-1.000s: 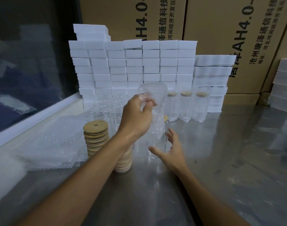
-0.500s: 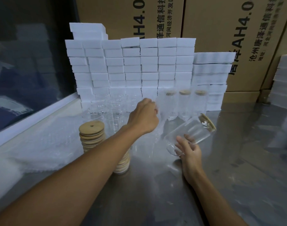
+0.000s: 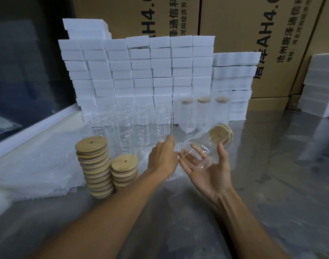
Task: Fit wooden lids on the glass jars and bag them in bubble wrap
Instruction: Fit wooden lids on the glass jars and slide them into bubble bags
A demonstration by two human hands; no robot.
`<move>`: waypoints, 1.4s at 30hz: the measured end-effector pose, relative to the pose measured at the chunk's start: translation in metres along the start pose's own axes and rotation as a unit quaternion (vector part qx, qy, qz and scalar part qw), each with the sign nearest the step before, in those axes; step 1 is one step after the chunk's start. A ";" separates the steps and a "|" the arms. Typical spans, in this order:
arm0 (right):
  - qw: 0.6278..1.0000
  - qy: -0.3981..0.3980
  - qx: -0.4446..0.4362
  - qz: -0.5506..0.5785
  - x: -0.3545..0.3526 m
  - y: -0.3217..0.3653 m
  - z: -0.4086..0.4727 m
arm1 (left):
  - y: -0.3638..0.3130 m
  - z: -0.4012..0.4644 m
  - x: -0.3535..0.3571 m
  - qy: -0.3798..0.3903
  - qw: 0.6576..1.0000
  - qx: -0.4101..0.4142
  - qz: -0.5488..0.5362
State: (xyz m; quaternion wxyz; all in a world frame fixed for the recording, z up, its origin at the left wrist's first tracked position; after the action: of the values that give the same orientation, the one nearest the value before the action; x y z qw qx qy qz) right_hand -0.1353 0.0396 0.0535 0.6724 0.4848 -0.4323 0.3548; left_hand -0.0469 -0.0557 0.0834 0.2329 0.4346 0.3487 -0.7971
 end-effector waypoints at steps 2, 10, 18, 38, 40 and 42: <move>1.000 0.001 -0.002 0.028 0.001 0.001 0.002 | -0.001 -0.004 -0.002 -0.027 0.999 0.033 0.008; 0.997 0.033 -0.032 0.066 0.001 0.011 0.002 | -0.003 -0.033 -0.001 -0.005 0.980 0.165 0.110; 0.999 0.030 -0.031 0.011 0.001 0.009 -0.001 | -0.003 -0.040 0.009 -0.001 0.987 0.093 0.128; 0.870 0.002 -0.155 -0.468 -0.011 -0.017 0.006 | 0.020 -0.040 0.013 -0.051 0.985 -0.002 -0.164; 0.890 0.004 -0.119 -0.440 -0.010 -0.021 0.008 | 0.024 -0.038 0.015 -0.030 0.987 -0.008 -0.155; 0.903 -0.031 -0.077 -0.421 -0.007 -0.022 0.012 | 0.028 -0.036 0.015 -0.013 0.990 -0.017 -0.139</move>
State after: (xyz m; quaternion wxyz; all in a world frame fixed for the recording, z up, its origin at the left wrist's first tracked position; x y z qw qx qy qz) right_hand -0.1213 0.0212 0.0409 0.7804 0.5796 -0.2345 -0.0114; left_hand -0.0169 -0.0477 0.0472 0.1319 0.3676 0.4157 -0.8214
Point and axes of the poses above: each hand's wrist, its own z-axis towards the middle knuckle, its own x-axis out of the palm, y = z × x, the point moved 2 cm from there along z, towards the middle knuckle, and after that the axes turned 7 degrees about z, right-handed, at the moved point
